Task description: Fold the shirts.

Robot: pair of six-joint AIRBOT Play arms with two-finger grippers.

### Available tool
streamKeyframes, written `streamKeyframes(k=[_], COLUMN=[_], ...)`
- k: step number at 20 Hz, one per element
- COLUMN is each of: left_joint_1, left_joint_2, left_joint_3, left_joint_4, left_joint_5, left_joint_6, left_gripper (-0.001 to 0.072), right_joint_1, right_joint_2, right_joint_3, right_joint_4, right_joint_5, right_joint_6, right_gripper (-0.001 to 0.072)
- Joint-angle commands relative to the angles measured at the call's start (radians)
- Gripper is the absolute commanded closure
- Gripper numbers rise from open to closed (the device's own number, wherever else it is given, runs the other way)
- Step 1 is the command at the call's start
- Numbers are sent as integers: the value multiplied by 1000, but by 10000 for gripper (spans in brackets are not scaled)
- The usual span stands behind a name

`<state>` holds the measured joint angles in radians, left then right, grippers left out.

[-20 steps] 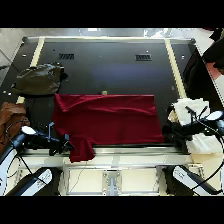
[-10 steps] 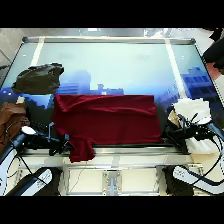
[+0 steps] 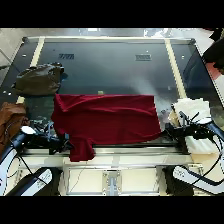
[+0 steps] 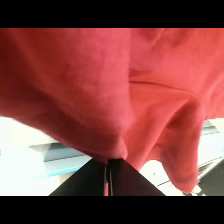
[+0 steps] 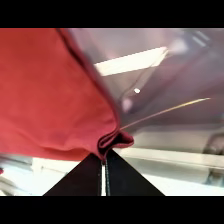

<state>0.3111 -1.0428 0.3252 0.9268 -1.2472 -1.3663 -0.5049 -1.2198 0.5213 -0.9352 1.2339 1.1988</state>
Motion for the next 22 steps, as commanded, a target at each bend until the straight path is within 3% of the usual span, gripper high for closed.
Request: streamKeyframes(k=[1, 4, 7, 9, 11, 14, 18, 22], left_joint_1=[1, 2, 8, 47, 74, 19, -117, -185], left_joint_2=[46, 214, 407, 517, 551, 433, 153, -160], left_joint_3=[31, 89, 160, 194, 220, 270, 377, 572], left_joint_4=[-75, -175, -180, -180, -180, -180, -160, 32], left_joint_5=[-14, -14, 29, 167, 281, 321, 514, 608], left_joint_6=[23, 21, -12, -94, -95, -10, 97, 108], left_gripper=[695, 695, 695, 695, 697, 697, 697, 697], right_joint_1=[1, 1, 1, 1, 2, 71, 240, 306], right_joint_2=[51, 197, 350, 382, 367, 292, 78, -165], right_joint_3=[1, 41, 144, 232, 299, 345, 431, 585], right_joint_4=[34, 34, 29, 13, 27, 54, 60, 37], right_joint_5=[84, 167, 184, 163, 113, -13, -153, -282], right_joint_6=[-28, -31, -2, 21, 23, 24, 50, 161], right_gripper=[702, 703, 704, 706, 706, 706, 706, 706])
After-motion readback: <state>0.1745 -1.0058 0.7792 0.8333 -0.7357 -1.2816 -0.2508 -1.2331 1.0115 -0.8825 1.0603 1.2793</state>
